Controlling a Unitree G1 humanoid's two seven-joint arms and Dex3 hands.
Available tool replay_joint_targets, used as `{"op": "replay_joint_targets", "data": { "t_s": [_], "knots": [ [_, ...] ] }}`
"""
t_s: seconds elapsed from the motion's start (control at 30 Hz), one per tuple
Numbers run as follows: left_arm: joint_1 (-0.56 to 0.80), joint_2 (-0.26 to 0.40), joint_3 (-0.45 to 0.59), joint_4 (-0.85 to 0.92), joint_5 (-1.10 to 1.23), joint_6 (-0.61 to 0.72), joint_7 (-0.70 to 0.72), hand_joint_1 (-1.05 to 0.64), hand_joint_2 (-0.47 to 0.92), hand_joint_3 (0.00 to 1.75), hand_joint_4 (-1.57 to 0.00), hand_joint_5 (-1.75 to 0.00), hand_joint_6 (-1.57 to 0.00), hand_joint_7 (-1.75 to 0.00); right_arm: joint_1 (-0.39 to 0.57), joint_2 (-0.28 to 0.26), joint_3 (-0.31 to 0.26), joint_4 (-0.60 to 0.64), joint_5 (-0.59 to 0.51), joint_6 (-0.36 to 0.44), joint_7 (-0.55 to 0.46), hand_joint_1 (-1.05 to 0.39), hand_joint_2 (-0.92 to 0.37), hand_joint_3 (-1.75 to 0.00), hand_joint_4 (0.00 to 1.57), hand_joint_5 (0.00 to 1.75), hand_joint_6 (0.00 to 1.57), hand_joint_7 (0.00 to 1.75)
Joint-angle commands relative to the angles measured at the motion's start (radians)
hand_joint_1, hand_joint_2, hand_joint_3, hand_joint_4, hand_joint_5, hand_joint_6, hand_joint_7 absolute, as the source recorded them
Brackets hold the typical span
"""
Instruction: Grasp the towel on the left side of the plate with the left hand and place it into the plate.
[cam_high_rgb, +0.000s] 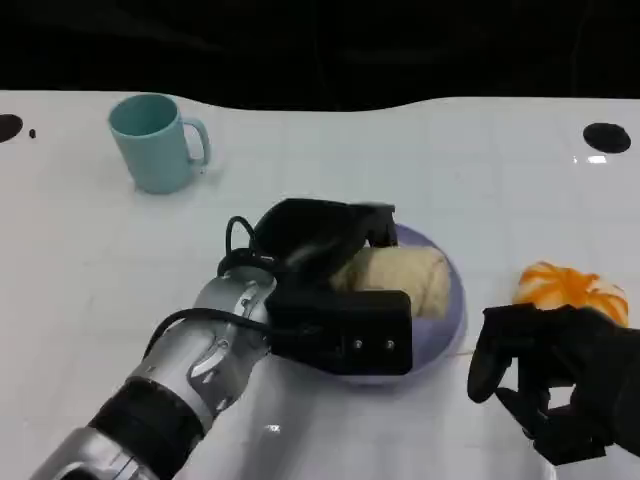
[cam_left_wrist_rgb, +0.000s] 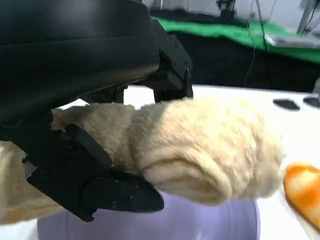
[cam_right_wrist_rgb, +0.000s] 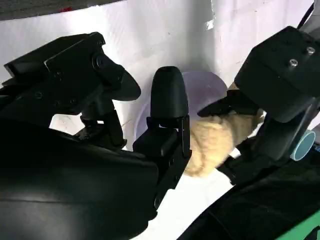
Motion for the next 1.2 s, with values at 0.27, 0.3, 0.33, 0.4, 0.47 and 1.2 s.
{"op": "replay_joint_targets", "data": {
  "t_s": [0.27,0.3,0.33,0.4,0.47,1.2],
  "knots": [
    [-0.011,0.066,-0.079,-0.101,0.110,0.093,-0.217,-0.71,0.92,0.03,-0.26,-0.23,-0.25,0.00,0.006,-0.019,-0.025,-0.008,0.015,-0.012,0.014,0.01,-0.54,-1.12,0.74,1.75,0.70,1.44],
    [-0.009,0.067,-0.079,-0.107,0.114,0.096,-0.219,-0.72,0.92,0.03,-0.24,-0.22,-0.24,0.00,0.008,-0.019,-0.026,-0.007,0.015,-0.015,0.014,0.00,-0.54,-1.12,0.74,1.75,0.70,1.44],
    [-0.007,0.069,-0.077,-0.112,0.117,0.097,-0.220,-0.73,0.92,0.04,-0.22,-0.21,-0.21,0.00,0.009,-0.020,-0.026,-0.006,0.014,-0.018,0.014,0.00,-0.54,-1.12,0.74,1.75,0.70,1.44],
    [-0.003,0.072,-0.072,-0.123,0.119,0.101,-0.223,-0.74,0.92,0.04,-0.19,-0.20,-0.19,0.00,0.011,-0.021,-0.026,-0.007,0.012,-0.017,0.014,0.00,-0.54,-1.12,0.74,1.75,0.70,1.44],
    [0.000,0.079,-0.064,-0.136,0.113,0.101,-0.227,-0.75,0.92,0.04,-0.19,-0.20,-0.18,0.00,0.011,-0.021,-0.026,-0.009,0.012,-0.014,0.014,0.00,-0.54,-1.12,0.74,1.75,0.70,1.44],
    [0.338,0.206,0.336,-0.727,-0.438,0.205,-0.506,-0.23,0.92,0.34,-0.76,-0.53,-0.69,-0.14,0.002,-0.013,-0.030,-0.004,0.019,-0.001,0.014,0.02,-0.54,-1.12,0.74,1.75,0.71,1.45]
  ]
}}
